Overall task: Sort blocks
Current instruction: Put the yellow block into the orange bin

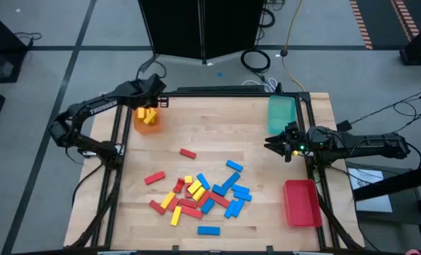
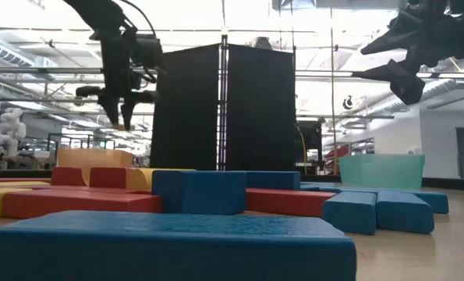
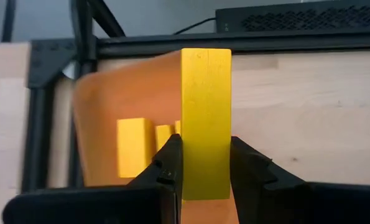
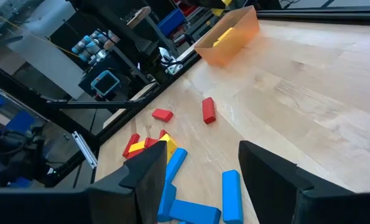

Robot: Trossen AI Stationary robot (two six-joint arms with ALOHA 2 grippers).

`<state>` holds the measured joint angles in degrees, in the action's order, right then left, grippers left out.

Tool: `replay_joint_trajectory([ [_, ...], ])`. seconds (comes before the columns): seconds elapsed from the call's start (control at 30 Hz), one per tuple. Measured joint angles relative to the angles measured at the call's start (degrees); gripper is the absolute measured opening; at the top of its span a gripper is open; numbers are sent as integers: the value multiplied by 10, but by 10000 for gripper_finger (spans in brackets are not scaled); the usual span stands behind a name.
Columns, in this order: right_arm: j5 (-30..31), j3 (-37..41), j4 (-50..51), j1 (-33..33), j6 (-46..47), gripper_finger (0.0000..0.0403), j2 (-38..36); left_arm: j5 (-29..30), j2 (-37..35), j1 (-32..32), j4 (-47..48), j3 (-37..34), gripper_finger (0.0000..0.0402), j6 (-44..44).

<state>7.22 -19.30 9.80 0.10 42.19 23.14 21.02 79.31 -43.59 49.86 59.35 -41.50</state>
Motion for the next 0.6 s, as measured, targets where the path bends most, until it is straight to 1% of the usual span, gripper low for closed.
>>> replay_joint_trajectory([
  [0.3,0,0,0,0,5,194,0,-25,3,-7,-100,-99,76,-62],
  [0.4,0,0,0,0,5,194,0,-23,3,-6,-124,-114,76,-61],
  [0.47,0,0,0,0,6,194,0,-12,3,-8,-143,-122,76,-64],
  [0.6,0,0,0,0,7,194,0,-14,3,-25,-181,-138,76,-78],
])
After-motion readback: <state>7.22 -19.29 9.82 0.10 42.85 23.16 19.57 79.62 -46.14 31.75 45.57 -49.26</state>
